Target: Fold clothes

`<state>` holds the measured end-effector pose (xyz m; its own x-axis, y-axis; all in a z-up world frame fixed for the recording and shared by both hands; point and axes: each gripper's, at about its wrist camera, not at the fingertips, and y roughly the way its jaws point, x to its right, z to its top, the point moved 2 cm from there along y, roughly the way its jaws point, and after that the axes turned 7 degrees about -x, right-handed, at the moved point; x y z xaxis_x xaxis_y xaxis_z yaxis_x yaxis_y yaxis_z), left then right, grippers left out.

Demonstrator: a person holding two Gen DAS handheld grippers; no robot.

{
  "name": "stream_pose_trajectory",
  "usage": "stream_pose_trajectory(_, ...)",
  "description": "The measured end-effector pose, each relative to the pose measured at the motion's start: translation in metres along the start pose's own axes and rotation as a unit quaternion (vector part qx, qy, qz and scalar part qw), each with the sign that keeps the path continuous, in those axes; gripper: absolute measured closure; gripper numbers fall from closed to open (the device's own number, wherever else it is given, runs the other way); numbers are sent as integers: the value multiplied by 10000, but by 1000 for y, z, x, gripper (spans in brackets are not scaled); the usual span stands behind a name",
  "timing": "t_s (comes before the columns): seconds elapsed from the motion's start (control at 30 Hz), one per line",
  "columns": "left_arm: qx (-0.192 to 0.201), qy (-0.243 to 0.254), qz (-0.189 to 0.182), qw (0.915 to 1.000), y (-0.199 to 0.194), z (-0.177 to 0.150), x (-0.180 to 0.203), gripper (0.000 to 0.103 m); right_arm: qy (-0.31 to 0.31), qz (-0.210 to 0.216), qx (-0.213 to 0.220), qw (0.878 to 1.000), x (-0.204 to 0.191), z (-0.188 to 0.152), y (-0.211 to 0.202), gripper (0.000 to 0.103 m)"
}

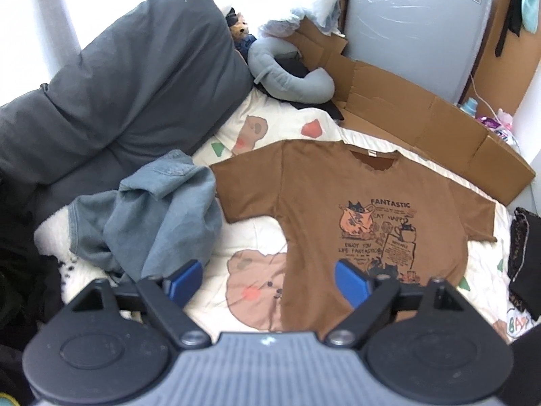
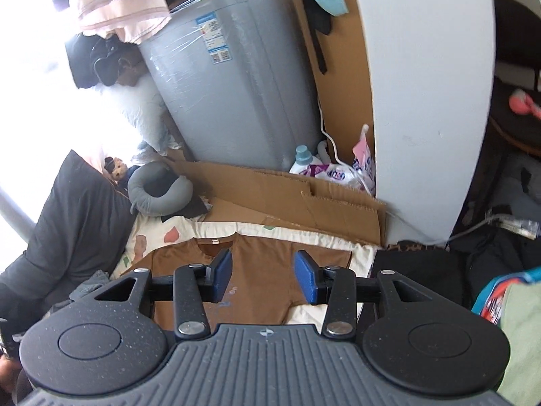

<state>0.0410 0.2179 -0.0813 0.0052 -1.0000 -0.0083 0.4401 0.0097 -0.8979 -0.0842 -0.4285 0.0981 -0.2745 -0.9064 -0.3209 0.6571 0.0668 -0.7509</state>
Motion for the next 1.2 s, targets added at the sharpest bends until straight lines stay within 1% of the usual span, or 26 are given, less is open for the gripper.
stream_pose_trajectory(0.1, -49, -23, -41, 10000, 8, -5, 2, 16, 156, 47, -40, 9999, 14, -21, 9, 52)
stream_pose_trajectory(0.3, -168, 30, -207, 9996, 38, -21, 6, 16, 434, 13, -115, 9990, 38, -71, 39, 52)
stream_pose_trajectory(0.5, -258, -95, -297, 9992, 68, -37, 3, 16, 537, 176, -63, 9984, 44, -117, 82, 52)
stream_pose_trajectory(0.63, -302, -177, -367, 9987, 85, -47, -3, 16, 638, 272, -136, 9975, 47, -144, 122, 52)
stream_pose_trajectory(0.73, -386, -204, -292, 9986, 97, -54, -7, 16, 720, 341, -203, 9966, 48, -163, 152, 52)
stream_pose_trajectory(0.93, -600, -337, -256, 9973, 127, -70, -18, 16, 838, 465, -378, 9947, 48, -197, 209, 52)
stream_pose_trajectory(1.1, -799, -273, -306, 9960, 156, -89, -16, 16, 839, 601, -637, 9926, 43, -227, 259, 52)
stream_pose_trajectory(1.2, -912, -166, -320, 9952, 174, -104, -13, 20, 860, 703, -813, 9905, 40, -246, 288, 52)
